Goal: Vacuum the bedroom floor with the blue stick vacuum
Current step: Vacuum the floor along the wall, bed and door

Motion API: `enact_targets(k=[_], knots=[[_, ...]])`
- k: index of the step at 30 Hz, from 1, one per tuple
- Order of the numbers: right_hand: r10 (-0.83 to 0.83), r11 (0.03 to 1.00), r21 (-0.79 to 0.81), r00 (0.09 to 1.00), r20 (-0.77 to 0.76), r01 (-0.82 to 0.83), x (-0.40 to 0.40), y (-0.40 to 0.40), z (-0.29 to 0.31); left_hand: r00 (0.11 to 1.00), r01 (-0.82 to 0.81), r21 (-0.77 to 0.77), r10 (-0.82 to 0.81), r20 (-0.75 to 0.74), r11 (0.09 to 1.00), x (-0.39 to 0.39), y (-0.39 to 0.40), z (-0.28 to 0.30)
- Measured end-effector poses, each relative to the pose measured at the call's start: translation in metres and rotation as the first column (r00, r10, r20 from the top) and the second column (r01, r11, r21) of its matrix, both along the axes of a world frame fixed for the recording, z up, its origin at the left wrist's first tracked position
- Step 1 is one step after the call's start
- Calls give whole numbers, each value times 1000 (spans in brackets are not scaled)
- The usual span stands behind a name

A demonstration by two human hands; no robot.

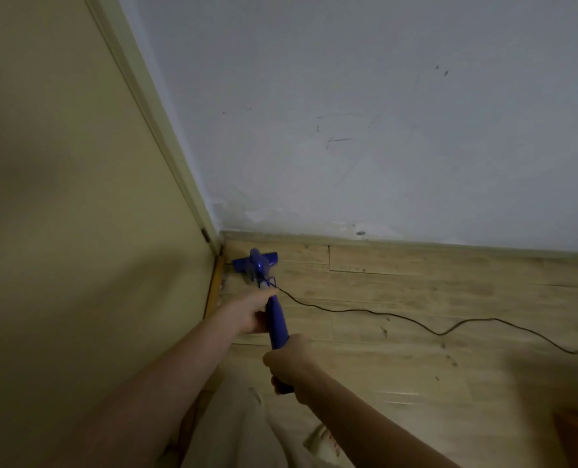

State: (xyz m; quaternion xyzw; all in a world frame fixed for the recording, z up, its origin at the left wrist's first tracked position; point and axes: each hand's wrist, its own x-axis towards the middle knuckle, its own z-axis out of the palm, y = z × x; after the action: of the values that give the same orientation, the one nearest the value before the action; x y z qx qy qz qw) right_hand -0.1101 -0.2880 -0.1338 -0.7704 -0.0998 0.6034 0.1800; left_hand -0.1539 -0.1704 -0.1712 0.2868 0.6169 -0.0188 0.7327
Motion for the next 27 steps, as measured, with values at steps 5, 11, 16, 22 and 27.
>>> enact_targets(k=[5,11,16,22,27], knots=[[-1,997,81,992,-126,12,-10,0,8,994,-109,-29,110,10,994,-13,-5,-1],[-27,991,126,991,-128,43,-21,23,5,996,-78,-19,79,35,997,-23,22,1],[-88,987,123,988,-126,103,-51,53,-8,1000,23,30,-24,20,999,-41,55,-7],[-223,956,156,959,-173,250,-98,97,-20,976,218,61,-216,-37,974,-69,104,-19],[-273,933,181,939,-208,312,-133,122,-21,950,311,86,-311,-15,946,-94,130,-20]])
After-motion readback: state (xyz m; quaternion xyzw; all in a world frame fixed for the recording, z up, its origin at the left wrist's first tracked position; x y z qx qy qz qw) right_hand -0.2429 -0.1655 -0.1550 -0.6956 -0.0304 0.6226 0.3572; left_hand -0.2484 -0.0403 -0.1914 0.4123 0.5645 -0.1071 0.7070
